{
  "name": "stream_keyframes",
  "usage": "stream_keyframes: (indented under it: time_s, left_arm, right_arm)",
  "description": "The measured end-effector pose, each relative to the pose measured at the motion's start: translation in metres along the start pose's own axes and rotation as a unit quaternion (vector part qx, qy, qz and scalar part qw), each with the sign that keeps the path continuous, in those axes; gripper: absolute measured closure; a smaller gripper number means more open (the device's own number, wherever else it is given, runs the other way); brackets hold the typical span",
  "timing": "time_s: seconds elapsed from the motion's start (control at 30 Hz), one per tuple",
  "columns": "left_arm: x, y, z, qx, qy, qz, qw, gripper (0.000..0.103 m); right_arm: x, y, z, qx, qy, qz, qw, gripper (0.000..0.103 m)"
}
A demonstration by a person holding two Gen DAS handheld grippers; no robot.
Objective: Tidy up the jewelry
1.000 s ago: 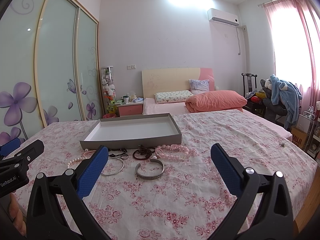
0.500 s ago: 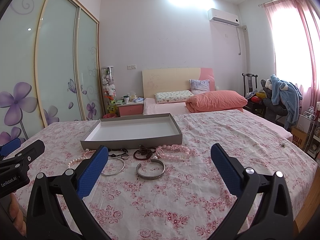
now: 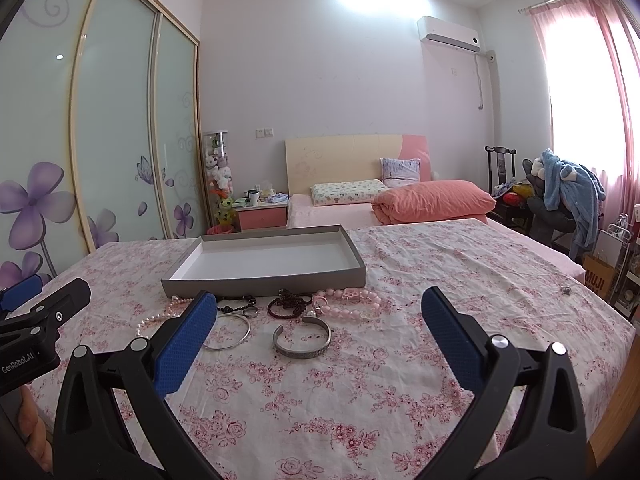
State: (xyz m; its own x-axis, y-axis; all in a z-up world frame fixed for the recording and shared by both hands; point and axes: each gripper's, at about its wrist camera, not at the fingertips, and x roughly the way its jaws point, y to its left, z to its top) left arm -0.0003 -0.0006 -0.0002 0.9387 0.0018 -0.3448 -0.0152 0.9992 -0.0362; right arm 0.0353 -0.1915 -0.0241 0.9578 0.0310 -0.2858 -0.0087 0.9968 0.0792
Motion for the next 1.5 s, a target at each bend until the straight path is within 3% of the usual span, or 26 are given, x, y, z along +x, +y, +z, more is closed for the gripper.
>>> stream_keyframes:
  time_s: [1.03, 1.13, 1.3, 1.5]
  left_arm:
    - [0.007, 0.002, -0.004, -0.002, 0.013, 0.004, 0.9999, 0.004]
    - [0.027, 0.01, -0.011, -0.006, 0.033, 0.013, 0.9994, 0.004]
    - [0.048, 0.018, -0.015, -0.012, 0.092, 0.027, 0.9953, 0.004]
    - [0.085, 0.035, -0.021, -0.019, 0.171, 0.031, 0.9847, 0.004]
  right_arm:
    - [0.009, 0.0, -0.004, -0.001, 0.013, -0.001, 1.0, 0.002]
    - [0.02, 0.0, -0.005, 0.002, 0.034, 0.003, 0.999, 0.002]
    - [0.049, 0.0, -0.012, -0.006, 0.11, -0.001, 0.994, 0.002]
    - [0.091, 0.004, -0.023, -0.023, 0.221, -0.013, 0.975, 0.002]
